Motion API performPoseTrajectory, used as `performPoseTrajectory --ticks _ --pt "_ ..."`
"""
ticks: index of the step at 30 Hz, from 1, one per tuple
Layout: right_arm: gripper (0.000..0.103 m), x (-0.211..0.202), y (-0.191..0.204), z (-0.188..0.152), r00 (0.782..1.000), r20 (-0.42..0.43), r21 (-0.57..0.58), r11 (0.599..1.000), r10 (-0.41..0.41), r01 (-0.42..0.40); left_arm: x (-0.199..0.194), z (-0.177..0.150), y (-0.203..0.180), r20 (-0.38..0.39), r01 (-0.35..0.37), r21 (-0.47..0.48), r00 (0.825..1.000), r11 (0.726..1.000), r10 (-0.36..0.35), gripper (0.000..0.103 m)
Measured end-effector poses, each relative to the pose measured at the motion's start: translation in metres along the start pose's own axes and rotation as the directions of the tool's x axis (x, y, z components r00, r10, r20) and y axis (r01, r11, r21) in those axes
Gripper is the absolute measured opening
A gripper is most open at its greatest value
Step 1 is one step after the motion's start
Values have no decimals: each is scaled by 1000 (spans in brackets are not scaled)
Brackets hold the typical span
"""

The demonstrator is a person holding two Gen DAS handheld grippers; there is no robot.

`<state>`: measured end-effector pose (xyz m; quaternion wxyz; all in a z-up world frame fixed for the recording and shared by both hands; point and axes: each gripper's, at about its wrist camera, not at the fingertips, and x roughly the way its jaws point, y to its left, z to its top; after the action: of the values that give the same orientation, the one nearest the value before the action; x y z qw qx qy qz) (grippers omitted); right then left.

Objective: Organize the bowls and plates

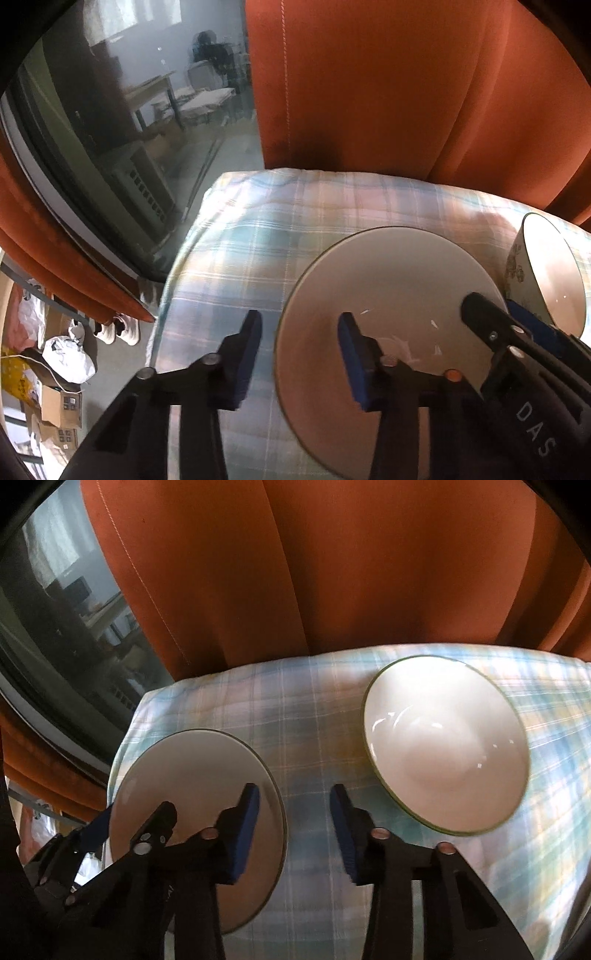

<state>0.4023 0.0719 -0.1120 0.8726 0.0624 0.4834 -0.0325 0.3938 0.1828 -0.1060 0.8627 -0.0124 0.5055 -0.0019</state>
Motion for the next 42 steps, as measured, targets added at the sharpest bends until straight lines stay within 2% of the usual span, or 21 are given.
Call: performPoseTrajectory --ticks 1,3,4,5,19,28,42 --pt "37 1 -1 1 1000 -2 2 1000 9 -9 1 1 0 3 3 -1 1000 1000 -3 37" --pt "27 6 -1 1 999 -6 9 999 49 -49 3 2 -2 3 6 11 1000 1000 -6 32" --pt "21 8 0 2 998 -9 12 998 69 -69 3 2 -4 1 2 17 1000 1000 -2 32" --pt "20 10 2 2 996 -19 13 996 84 -84 4 3 -4 2 -4 19 1000 1000 4 32" --pt "20 2 4 -1 999 -23 -14 999 41 -41 -5 -5 -9 -16 21 17 1000 1000 -21 32" --pt "20 -23 -9 -13 1000 -13 0 1000 14 -14 -24 -16 -20 -8 50 24 999 998 -50 32" --pt "20 -80 -12 -33 999 48 21 1000 15 -16 -84 -33 -23 59 66 40 996 997 -68 32"
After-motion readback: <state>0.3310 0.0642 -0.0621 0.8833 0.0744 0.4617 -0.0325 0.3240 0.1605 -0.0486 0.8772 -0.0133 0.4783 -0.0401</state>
